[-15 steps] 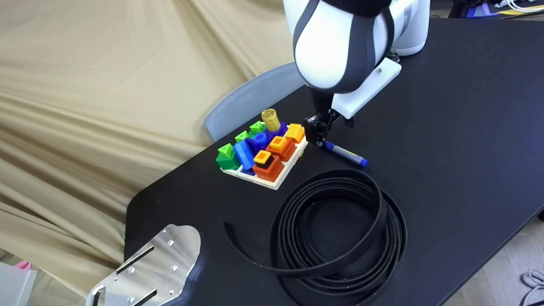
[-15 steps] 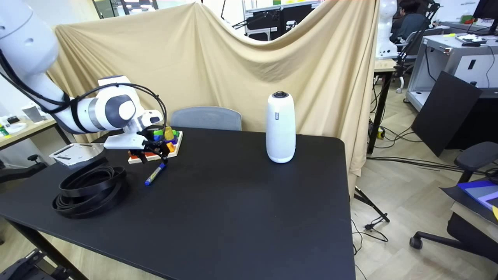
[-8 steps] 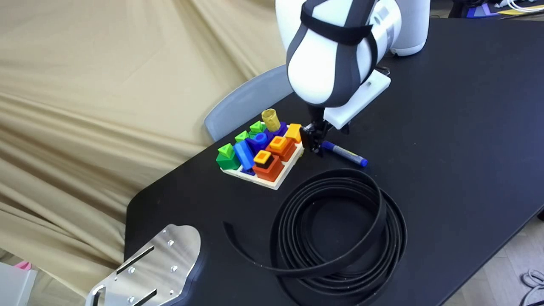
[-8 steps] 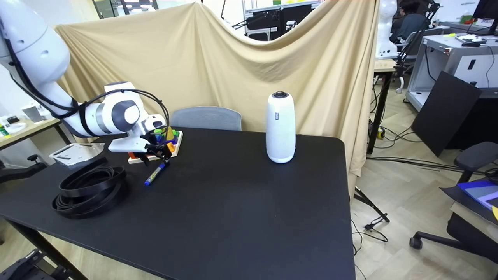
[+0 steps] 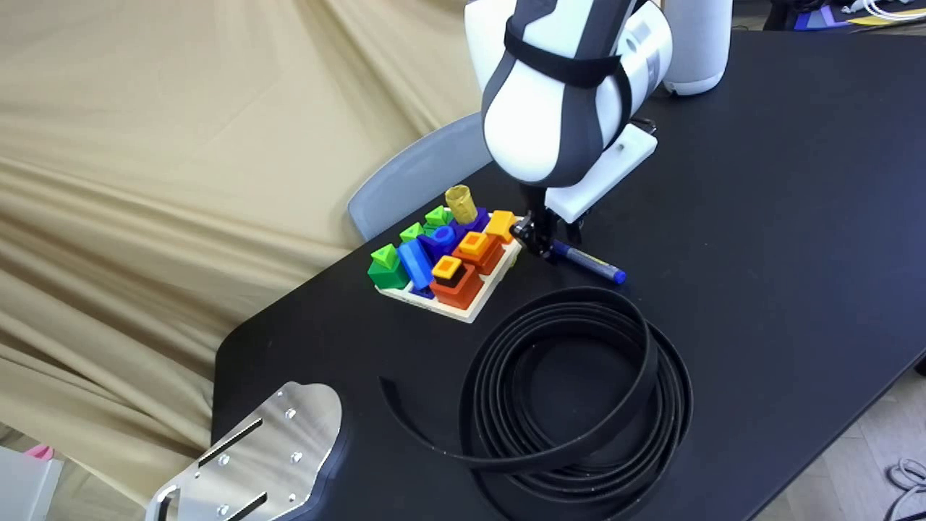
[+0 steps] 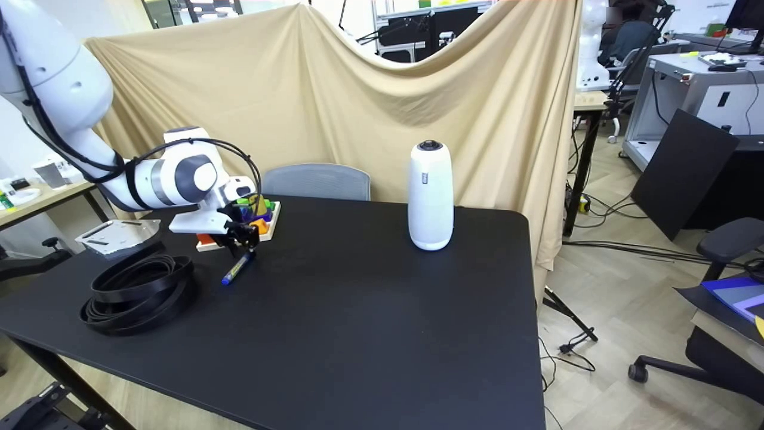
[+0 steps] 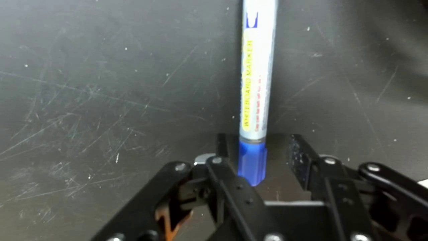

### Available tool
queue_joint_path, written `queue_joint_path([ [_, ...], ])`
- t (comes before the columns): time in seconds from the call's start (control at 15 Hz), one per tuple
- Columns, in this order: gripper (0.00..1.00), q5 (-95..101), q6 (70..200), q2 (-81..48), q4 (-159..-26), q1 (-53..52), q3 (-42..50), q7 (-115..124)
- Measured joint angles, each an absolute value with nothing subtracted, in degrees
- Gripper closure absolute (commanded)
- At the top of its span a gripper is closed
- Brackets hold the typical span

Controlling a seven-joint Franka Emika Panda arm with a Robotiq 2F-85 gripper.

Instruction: Pick up the marker and put it on the right side of the table

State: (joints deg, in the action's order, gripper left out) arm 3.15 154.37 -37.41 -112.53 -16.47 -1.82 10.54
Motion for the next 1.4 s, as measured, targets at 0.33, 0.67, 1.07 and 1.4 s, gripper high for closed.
queue_joint_path([
  [0.33, 0.95, 2.6, 154.3, -37.4, -112.5, -16.4, -2.1, 10.5],
  [0.67, 0.95, 2.2, 153.8, -37.2, -112.5, -16.3, -2.2, 10.5],
  [1.07, 0.95, 2.4, 153.4, -32.7, -114.7, -15.7, 0.8, 10.5],
  [1.4, 0.95, 2.3, 154.8, -25.3, -122.4, -12.0, 4.1, 10.8],
])
